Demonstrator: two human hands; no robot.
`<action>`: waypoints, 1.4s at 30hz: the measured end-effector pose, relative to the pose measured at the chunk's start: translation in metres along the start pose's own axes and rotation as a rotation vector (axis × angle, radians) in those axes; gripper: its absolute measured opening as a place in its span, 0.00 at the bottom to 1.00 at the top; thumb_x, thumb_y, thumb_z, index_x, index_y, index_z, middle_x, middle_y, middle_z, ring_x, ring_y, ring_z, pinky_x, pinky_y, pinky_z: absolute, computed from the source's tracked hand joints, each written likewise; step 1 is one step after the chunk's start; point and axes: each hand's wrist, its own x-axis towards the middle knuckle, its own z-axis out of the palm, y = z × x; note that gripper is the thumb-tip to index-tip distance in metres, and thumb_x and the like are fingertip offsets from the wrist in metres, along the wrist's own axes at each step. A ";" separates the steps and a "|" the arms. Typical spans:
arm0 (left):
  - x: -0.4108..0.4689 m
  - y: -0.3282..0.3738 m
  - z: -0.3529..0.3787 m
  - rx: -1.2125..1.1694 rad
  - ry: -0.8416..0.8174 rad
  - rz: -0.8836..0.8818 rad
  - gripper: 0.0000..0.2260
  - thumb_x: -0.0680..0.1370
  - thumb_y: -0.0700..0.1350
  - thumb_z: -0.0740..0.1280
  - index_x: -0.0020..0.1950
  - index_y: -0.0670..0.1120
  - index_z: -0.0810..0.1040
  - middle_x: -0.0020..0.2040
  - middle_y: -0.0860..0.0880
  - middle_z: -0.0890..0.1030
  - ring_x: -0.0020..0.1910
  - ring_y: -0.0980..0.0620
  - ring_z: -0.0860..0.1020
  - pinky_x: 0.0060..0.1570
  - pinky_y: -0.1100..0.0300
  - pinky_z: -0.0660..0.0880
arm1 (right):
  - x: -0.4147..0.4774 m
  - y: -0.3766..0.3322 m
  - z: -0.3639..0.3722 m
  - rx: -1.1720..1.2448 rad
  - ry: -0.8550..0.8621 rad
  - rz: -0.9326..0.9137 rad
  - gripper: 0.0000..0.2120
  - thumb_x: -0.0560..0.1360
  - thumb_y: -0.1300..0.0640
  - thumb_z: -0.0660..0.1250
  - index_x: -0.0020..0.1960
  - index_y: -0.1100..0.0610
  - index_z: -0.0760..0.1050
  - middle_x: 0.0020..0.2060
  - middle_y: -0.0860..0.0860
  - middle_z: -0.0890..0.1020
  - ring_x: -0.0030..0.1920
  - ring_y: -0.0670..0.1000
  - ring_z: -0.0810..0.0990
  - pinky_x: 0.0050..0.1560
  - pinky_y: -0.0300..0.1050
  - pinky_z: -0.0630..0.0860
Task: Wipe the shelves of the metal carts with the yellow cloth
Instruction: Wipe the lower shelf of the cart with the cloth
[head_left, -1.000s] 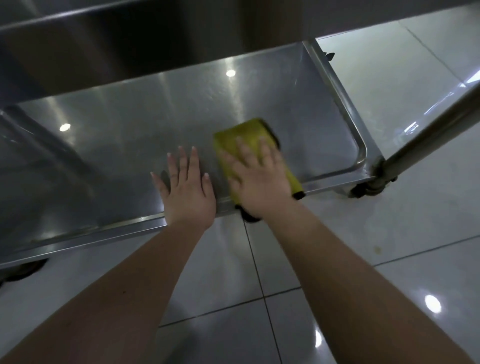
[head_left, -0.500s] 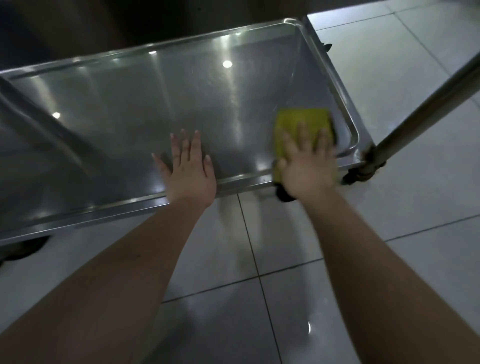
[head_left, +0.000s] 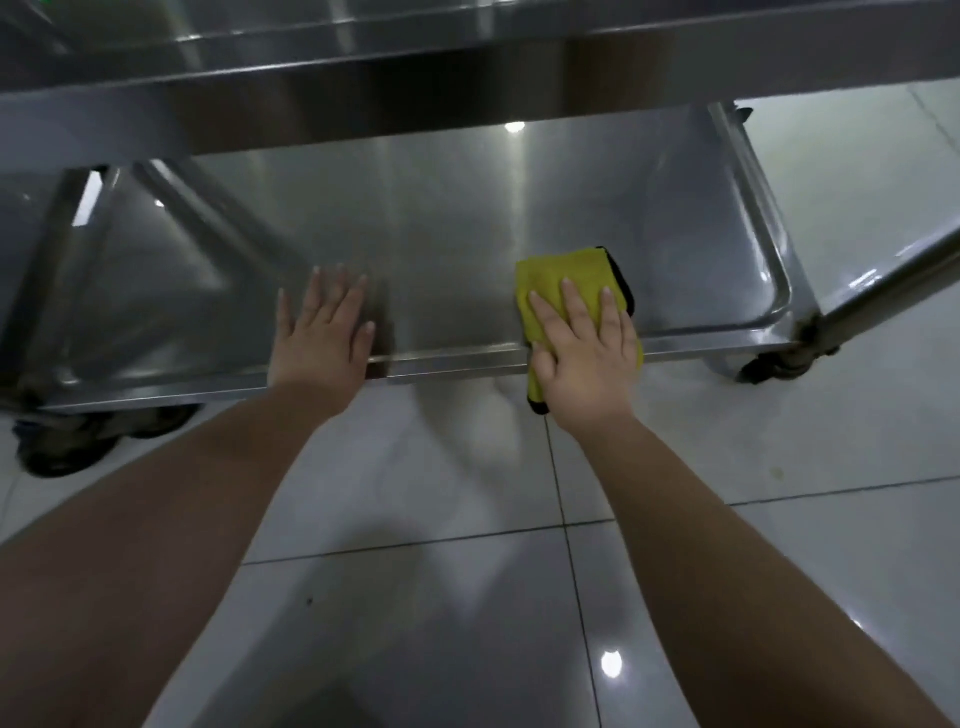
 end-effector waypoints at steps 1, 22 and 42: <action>-0.002 -0.016 -0.001 0.018 -0.006 0.002 0.24 0.83 0.50 0.51 0.79 0.50 0.52 0.80 0.49 0.50 0.78 0.48 0.43 0.75 0.44 0.39 | 0.000 0.000 0.001 -0.011 -0.003 0.009 0.25 0.79 0.44 0.54 0.75 0.37 0.57 0.78 0.45 0.55 0.78 0.58 0.46 0.75 0.53 0.41; 0.005 -0.144 0.012 -0.164 0.066 0.031 0.27 0.81 0.52 0.54 0.79 0.51 0.53 0.80 0.49 0.52 0.78 0.45 0.43 0.72 0.37 0.37 | 0.059 -0.019 -0.011 -0.234 -0.189 -0.041 0.33 0.78 0.37 0.36 0.79 0.49 0.53 0.79 0.52 0.52 0.78 0.59 0.48 0.76 0.57 0.42; 0.011 -0.150 0.019 -0.070 0.047 -0.082 0.32 0.75 0.54 0.46 0.80 0.52 0.47 0.80 0.45 0.49 0.78 0.43 0.42 0.70 0.41 0.30 | 0.102 -0.108 0.023 -0.256 -0.084 0.095 0.26 0.82 0.44 0.49 0.79 0.43 0.48 0.79 0.50 0.50 0.77 0.64 0.47 0.76 0.58 0.41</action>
